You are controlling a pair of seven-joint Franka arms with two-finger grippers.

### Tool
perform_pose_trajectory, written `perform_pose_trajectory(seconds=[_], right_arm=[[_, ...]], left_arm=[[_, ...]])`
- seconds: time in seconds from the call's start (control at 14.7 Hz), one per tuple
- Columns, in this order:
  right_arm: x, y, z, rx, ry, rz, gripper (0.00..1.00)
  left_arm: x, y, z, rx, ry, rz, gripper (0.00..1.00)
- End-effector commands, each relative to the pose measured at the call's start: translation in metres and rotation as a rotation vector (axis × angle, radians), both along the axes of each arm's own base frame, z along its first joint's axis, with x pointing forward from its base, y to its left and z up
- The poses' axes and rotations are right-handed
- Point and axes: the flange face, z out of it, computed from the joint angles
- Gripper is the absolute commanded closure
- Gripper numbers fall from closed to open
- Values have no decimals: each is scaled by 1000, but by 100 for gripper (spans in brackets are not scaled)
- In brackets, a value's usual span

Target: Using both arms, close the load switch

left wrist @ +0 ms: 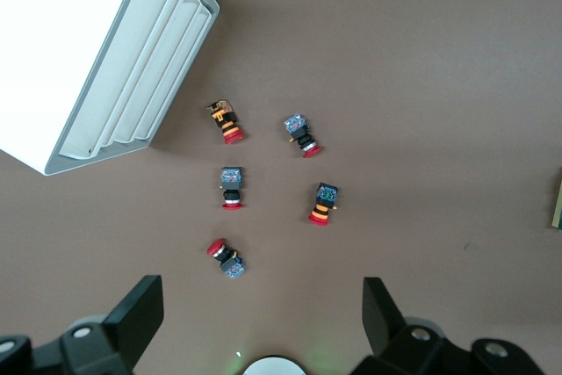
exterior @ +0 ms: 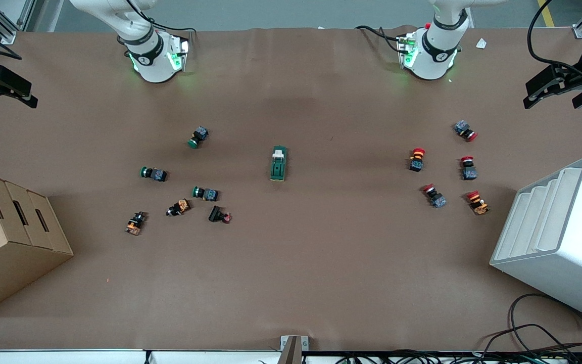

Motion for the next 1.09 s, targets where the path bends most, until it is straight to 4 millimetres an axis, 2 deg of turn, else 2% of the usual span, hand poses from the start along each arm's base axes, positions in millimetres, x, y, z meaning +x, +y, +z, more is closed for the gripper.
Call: perform_pose_trajectory(seconds=[0.0, 0.27, 0.34, 0.48, 0.61, 0.75, 1.02], right_arm=[[-7, 2, 3, -1, -3, 11, 0], [-7, 1, 3, -1, -3, 10, 0], [-7, 1, 3, -1, -3, 10, 0], [-6, 2, 4, -1, -9, 11, 0], [-6, 1, 4, -1, -9, 8, 0], [-5, 0, 8, -1, -18, 7, 0], [0, -4, 10, -1, -26, -14, 0]], left_arm=[[-2, 2, 8, 15, -7, 1, 0], [1, 0, 11, 15, -17, -2, 0], [1, -5, 20, 13, -38, -11, 0], [13, -21, 10, 6, -20, -40, 0], [11, -68, 3, 15, -9, -104, 0], [9, -114, -9, 6, 12, -83, 0], [6, -213, -51, -5, 31, 22, 0]])
